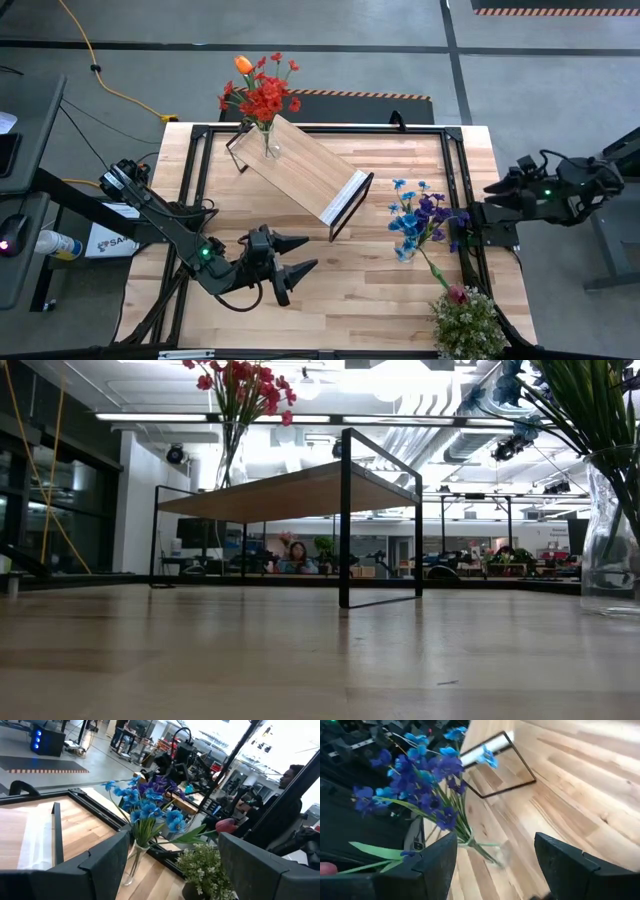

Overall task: Pick and place flowers into a vace then onto a shelf
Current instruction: Put the transparent vase on the shelf

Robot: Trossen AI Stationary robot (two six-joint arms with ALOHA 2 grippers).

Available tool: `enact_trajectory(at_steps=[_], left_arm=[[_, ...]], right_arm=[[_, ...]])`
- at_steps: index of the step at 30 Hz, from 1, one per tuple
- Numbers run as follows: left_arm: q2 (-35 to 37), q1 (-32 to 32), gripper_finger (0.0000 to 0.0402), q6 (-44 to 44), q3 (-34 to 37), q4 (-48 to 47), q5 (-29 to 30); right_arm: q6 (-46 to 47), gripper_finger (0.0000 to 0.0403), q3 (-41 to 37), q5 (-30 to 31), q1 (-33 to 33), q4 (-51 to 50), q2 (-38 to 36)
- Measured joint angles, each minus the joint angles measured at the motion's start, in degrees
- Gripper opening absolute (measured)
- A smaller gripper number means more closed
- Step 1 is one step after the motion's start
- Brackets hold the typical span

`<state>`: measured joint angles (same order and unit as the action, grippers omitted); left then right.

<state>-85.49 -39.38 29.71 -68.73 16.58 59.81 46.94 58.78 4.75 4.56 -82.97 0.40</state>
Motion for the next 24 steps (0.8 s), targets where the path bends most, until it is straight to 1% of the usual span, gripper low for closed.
enact_trajectory(at_steps=[5, 10, 13, 16, 19, 24], left_arm=[[0.0, 0.0, 0.0337, -1.2, 0.0, 0.0, 0.0], [0.0, 0.0, 0.0337, -2.3, 0.0, 0.0, 0.1], [0.0, 0.0, 0.0337, -2.3, 0.0, 0.0, 0.2], [0.0, 0.0, 0.0337, -2.3, 0.0, 0.0, 0.2], [0.0, 0.0, 0.0337, -1.8, 0.0, 0.1, 0.2], [0.0, 0.0, 0.0337, -1.0, 0.0, 0.1, 0.2]], right_arm=[[2.1, 0.0256, 0.3, 0.8, 0.5, -7.2, 0.0], [3.2, 0.0256, 0.2, 0.7, 5.5, -6.8, 0.0], [6.8, 0.0256, -2.2, -0.5, 9.8, -7.0, 0.0], [6.9, 0.0256, -6.6, -4.5, 13.7, -4.5, 0.1], [7.2, 0.0256, -10.0, -6.9, 17.1, -2.7, 0.1], [5.7, 0.0256, -12.5, -7.9, 21.0, -2.1, 0.1]])
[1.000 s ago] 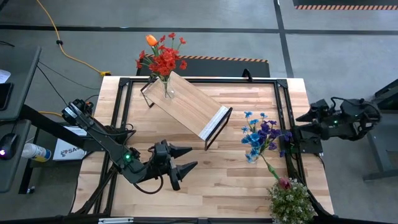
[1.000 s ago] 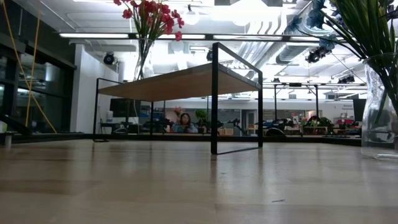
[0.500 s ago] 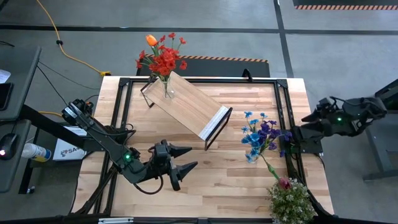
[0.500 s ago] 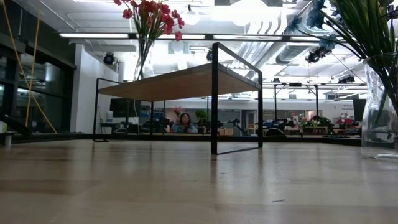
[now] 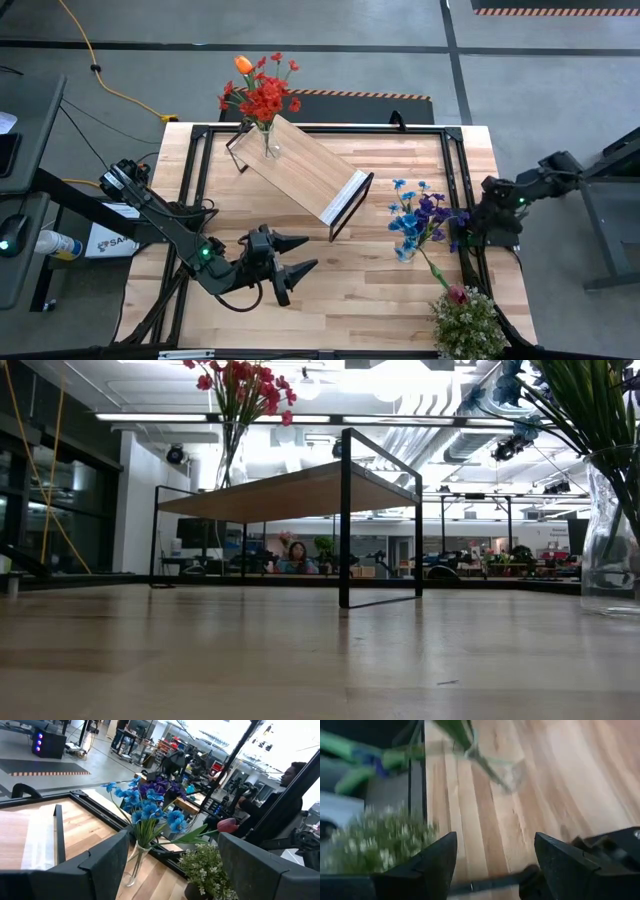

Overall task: Pick and place flowers into a vace then onto a shelf
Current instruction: Put the transparent vase on the shelf

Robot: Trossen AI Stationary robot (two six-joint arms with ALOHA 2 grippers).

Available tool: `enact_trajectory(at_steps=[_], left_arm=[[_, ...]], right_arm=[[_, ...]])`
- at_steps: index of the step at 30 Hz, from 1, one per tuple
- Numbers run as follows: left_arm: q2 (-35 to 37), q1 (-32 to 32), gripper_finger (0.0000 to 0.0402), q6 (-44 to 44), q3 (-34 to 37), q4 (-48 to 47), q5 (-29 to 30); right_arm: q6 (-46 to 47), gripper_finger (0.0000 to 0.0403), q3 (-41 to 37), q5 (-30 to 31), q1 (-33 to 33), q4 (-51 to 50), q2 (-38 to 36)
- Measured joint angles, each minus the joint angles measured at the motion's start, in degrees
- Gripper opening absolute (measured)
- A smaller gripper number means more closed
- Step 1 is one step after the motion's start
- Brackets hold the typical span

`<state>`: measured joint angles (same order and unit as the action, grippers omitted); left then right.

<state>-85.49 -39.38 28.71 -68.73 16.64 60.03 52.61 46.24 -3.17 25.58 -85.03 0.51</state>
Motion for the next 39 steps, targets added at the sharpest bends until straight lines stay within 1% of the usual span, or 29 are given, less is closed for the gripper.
enact_trajectory(at_steps=[4, 7, 11, 14, 22, 25, 31, 34, 39], left_arm=[[0.0, 0.0, 0.0337, 0.0, 0.0, 0.0, 0.0], [0.0, 0.0, 0.0337, 0.0, 0.0, 0.0, 0.0], [0.0, 0.0, 0.0337, 0.1, 0.0, 0.0, 0.0], [0.0, 0.0, 0.0337, 0.1, 0.0, 0.0, 0.0], [0.0, 0.0, 0.0337, 2.4, 0.0, 0.1, 0.0], [0.0, 0.0, 0.0337, 3.5, 0.0, 0.4, -0.1], [0.0, 0.0, 0.0337, 3.7, 0.0, 0.4, -0.1], [0.0, 0.0, 0.0337, 3.6, 0.0, 0.4, -0.1], [0.0, 0.0, 0.0337, 4.1, 0.0, 0.4, -0.1]], right_arm=[[-2.9, 0.0256, 0.5, -2.2, 2.7, -0.8, 0.1], [-4.9, 0.0256, 0.7, -4.4, 4.6, -3.6, 0.1], [-5.3, 0.0255, 1.0, -6.6, 8.1, -4.6, 0.1], [-5.8, 0.0256, 1.0, -6.9, 11.3, -4.5, 0.1], [-6.6, 0.0256, 1.5, -1.2, 20.3, -3.2, 0.1], [-6.6, 0.0256, 4.1, 1.8, 23.5, -3.5, 0.1], [-7.7, 0.0256, 11.8, 8.5, 29.8, -4.9, 0.1], [-8.2, 0.0256, 13.9, 10.3, 33.6, -5.0, 0.1], [-9.2, 0.0255, 14.5, 11.0, 40.5, -5.0, 0.1]])
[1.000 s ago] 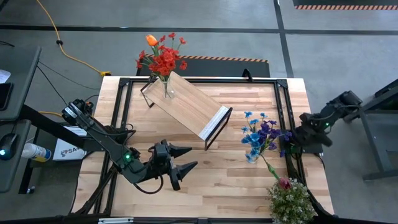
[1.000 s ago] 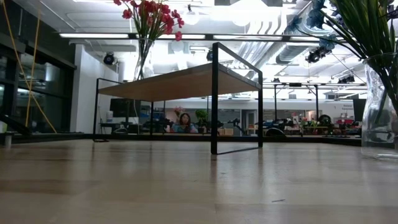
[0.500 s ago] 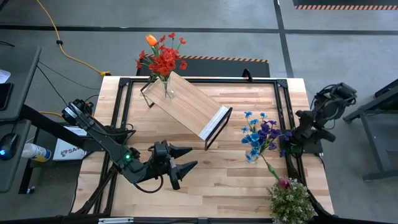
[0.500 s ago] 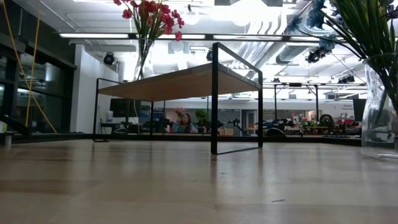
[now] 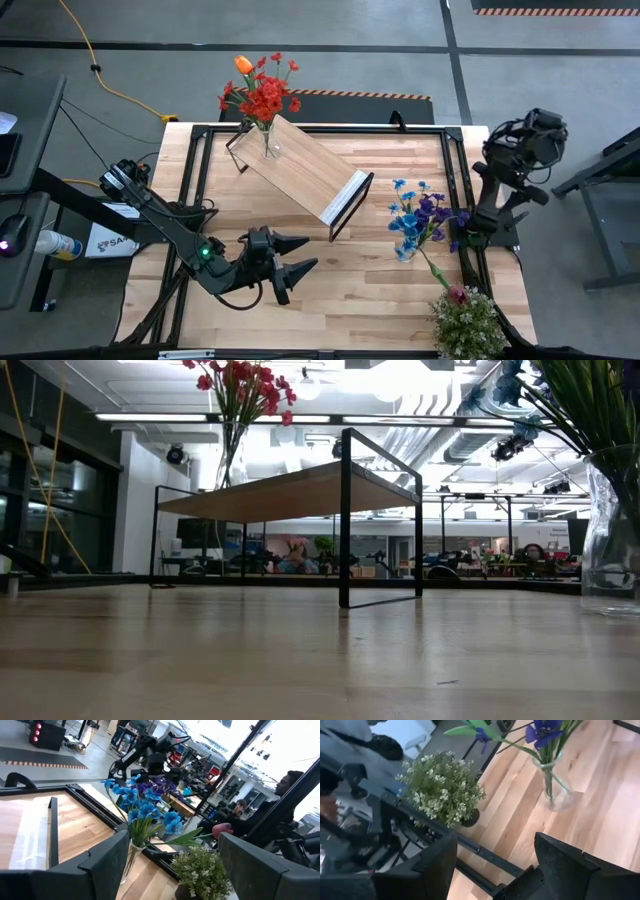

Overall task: Pick and place flowers into a vace then onto a shelf
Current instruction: Put the transparent vase on the shelf

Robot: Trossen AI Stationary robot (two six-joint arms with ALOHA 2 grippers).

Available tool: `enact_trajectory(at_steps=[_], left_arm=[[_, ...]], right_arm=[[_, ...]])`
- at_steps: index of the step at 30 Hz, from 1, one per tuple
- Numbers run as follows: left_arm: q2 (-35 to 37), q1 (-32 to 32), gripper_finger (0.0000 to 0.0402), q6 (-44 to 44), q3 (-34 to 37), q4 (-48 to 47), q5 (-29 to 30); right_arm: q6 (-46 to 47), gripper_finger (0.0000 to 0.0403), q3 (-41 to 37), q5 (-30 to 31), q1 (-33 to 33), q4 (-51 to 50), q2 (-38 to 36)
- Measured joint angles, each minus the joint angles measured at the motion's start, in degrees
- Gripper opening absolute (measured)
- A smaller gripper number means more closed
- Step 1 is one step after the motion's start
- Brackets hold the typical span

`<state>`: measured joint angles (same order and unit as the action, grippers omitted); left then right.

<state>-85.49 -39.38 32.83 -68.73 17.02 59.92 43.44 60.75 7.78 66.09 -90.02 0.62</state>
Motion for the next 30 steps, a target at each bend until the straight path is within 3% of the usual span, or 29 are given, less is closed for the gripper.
enact_trajectory(at_steps=[6, 15, 25, 30], left_arm=[[0.0, 0.0, 0.0337, 0.6, 0.0, 0.0, 0.1], [0.0, 0.0, 0.0337, 0.6, 0.0, 0.0, 0.1], [0.0, 0.0, 0.0337, 0.6, 0.0, 0.0, 0.1], [0.0, 0.0, 0.0337, 0.6, 0.0, -0.1, 0.1]], right_arm=[[-2.0, 0.0256, -0.2, 2.3, 5.0, 0.0, 0.0], [-5.8, 0.0257, -2.0, 3.7, 5.6, 0.1, 0.0], [-6.0, 0.0256, -2.4, 17.0, 5.5, 4.9, 0.1], [-9.6, 0.0255, -3.0, 13.3, 5.7, 4.9, 0.1]])
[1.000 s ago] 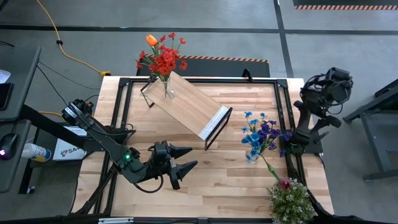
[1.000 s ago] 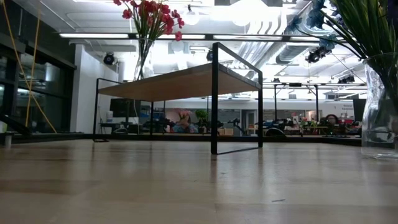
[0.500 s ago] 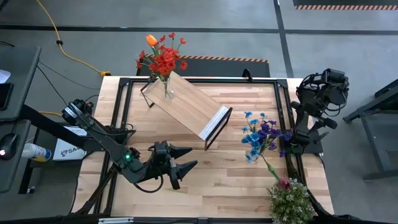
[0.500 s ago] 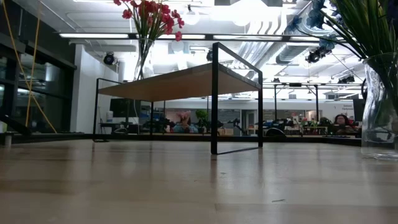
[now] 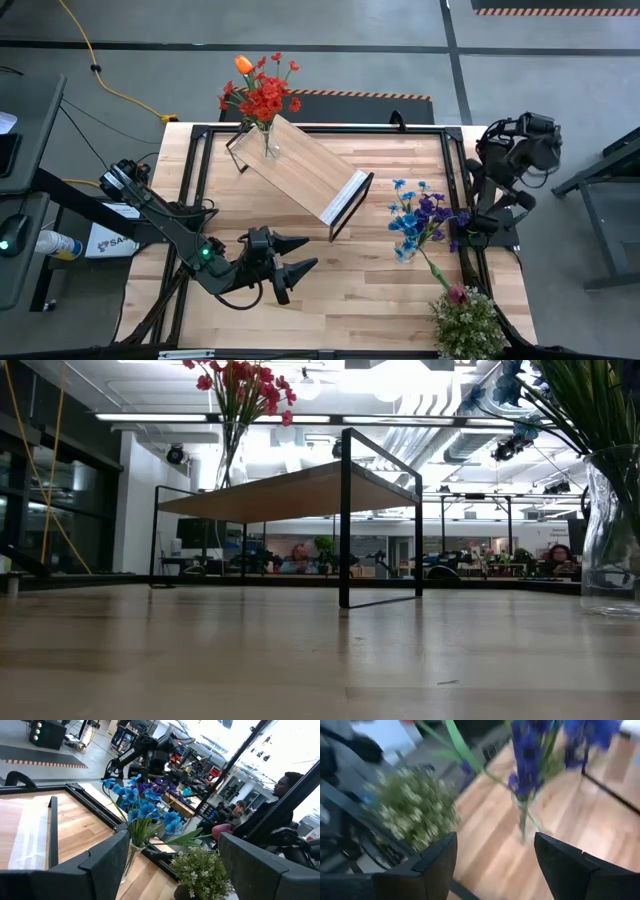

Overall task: Pick and place flowers into a vace then onto a shelf
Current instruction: Put the transparent vase on the shelf

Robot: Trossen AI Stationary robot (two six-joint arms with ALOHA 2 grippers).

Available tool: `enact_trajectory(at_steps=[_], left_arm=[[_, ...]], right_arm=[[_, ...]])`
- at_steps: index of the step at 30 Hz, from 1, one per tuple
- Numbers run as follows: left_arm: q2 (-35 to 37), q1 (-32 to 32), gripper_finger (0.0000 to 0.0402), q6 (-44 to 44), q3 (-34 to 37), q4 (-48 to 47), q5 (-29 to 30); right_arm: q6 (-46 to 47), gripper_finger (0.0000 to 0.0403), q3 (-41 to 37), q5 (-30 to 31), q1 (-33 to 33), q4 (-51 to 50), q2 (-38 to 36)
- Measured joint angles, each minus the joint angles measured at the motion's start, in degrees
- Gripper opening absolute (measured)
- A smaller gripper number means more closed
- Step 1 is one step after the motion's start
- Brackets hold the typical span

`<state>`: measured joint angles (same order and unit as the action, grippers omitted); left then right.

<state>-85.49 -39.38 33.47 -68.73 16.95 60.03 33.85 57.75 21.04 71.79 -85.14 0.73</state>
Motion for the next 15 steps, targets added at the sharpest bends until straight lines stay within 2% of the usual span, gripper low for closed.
enact_trajectory(at_steps=[4, 10, 15], left_arm=[[0.0, 0.0, 0.0337, 0.0, 0.0, -0.4, 0.0], [0.0, 0.0, 0.0337, 0.0, 0.0, -0.4, 0.1], [0.0, 0.0, 0.0337, 0.0, 0.0, -0.4, 0.7]], right_arm=[[3.5, 0.0256, -3.2, -0.5, 0.7, -3.4, 0.0], [8.8, 0.0255, -7.8, -5.3, 4.0, 0.2, 0.0], [11.3, 0.0256, -8.5, -1.9, 8.0, 2.6, 0.1]])
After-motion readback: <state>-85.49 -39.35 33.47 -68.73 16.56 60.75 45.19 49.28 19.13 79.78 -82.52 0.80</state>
